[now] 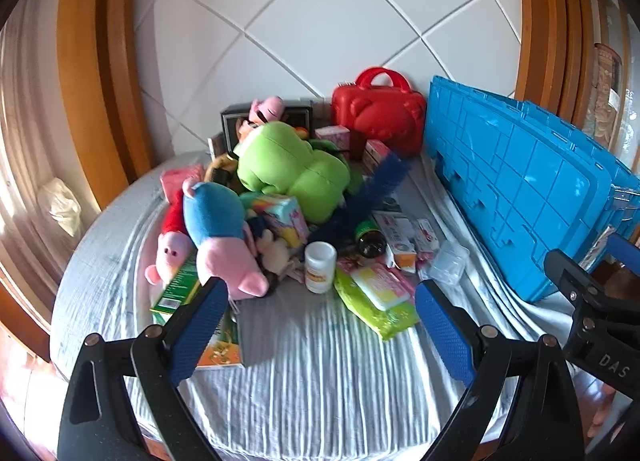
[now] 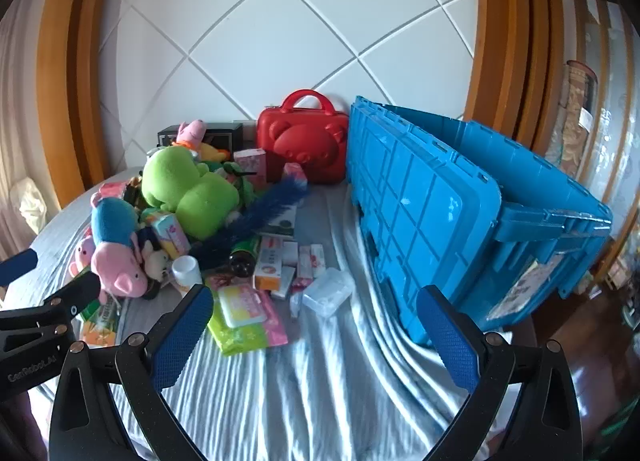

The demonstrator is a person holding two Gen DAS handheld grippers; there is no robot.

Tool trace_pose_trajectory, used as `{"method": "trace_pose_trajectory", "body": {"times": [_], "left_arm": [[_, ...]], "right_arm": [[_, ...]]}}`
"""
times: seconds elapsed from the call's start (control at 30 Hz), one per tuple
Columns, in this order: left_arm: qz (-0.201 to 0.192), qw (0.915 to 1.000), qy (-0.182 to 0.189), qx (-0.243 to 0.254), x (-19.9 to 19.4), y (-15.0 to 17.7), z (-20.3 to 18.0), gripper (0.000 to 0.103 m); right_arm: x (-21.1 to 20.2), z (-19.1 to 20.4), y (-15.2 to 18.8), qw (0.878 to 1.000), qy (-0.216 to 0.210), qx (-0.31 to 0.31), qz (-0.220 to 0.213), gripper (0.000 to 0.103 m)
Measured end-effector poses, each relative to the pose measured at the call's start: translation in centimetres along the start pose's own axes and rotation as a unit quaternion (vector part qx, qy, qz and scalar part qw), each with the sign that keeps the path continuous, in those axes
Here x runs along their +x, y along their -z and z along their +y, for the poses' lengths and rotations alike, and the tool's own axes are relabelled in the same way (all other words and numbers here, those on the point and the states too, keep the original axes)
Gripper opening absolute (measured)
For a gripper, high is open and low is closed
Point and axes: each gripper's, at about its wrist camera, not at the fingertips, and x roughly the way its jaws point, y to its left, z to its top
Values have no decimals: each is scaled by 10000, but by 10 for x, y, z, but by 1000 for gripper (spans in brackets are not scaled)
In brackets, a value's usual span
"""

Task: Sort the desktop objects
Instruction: 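Reach both grippers toward the green medicine box and wipes pack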

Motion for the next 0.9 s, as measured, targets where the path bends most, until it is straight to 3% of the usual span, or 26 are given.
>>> {"method": "trace_pose_trajectory", "body": {"times": [0.2, 0.5, 0.63, 0.73, 0.9], "left_arm": [[64, 9995, -191, -262, 11, -3, -3, 96], [408, 9919, -947, -740, 35, 4, -4, 96], [679, 9823, -1412, -1029, 47, 18, 8, 96], [968, 9692, -1799, -1372, 53, 35, 29, 96], [1374, 9488, -2271, -1714, 55, 69, 80, 96]], "right_arm": [[21, -7, -5, 9992, -356, -164, 104, 103], [67, -10, -13, 9907, -1175, -604, 322, 103], [96, -9, -8, 9806, -1663, -856, 584, 103], [123, -9, -1, 9720, -1968, -967, 842, 103], [159, -4, 13, 9641, -2069, -994, 1334, 103]]}}
